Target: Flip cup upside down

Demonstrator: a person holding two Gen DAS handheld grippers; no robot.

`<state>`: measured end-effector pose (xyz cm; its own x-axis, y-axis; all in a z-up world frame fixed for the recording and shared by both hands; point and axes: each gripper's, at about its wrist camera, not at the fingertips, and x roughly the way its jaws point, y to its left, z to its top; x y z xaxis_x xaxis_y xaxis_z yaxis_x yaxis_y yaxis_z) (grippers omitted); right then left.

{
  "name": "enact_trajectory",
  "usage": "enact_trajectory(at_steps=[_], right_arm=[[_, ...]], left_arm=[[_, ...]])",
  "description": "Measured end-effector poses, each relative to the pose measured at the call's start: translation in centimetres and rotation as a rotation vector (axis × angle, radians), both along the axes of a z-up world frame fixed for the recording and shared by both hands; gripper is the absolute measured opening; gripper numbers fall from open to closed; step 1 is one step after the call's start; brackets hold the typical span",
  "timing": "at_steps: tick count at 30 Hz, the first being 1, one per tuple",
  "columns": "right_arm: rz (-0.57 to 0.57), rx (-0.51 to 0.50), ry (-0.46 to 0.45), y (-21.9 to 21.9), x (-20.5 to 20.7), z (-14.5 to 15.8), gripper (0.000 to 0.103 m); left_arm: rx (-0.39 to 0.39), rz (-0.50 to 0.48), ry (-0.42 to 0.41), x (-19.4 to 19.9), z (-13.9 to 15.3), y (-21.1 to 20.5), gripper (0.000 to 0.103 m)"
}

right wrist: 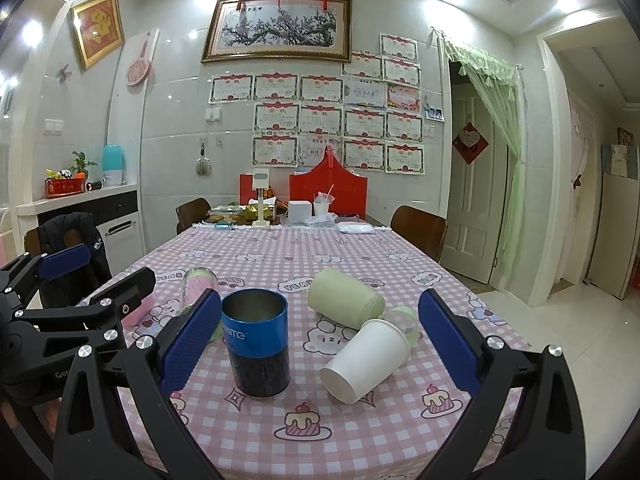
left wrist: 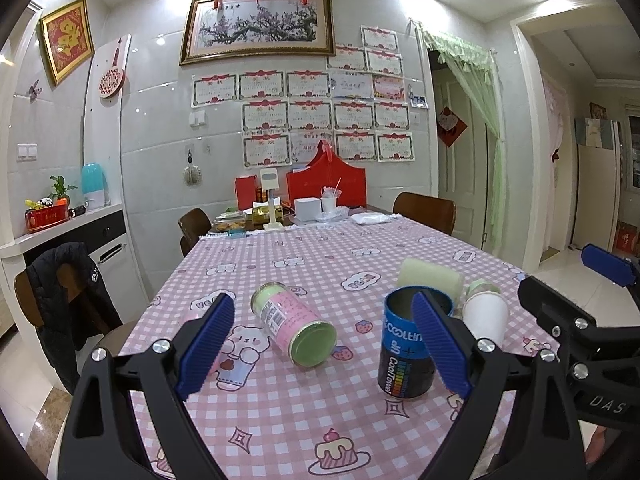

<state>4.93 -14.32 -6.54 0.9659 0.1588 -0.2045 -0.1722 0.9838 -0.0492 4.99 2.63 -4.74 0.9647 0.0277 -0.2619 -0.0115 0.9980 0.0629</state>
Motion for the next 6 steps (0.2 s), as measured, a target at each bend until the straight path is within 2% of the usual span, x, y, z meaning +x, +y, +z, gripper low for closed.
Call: enact_trajectory(at_steps=[6], right_arm=[[-0.024,-0.004,0.034,0.0,1.8,-0.9,0.095]], left_arm=[[0.0,0.009,0.051,2.1,-1.3,-0.1,0.089]])
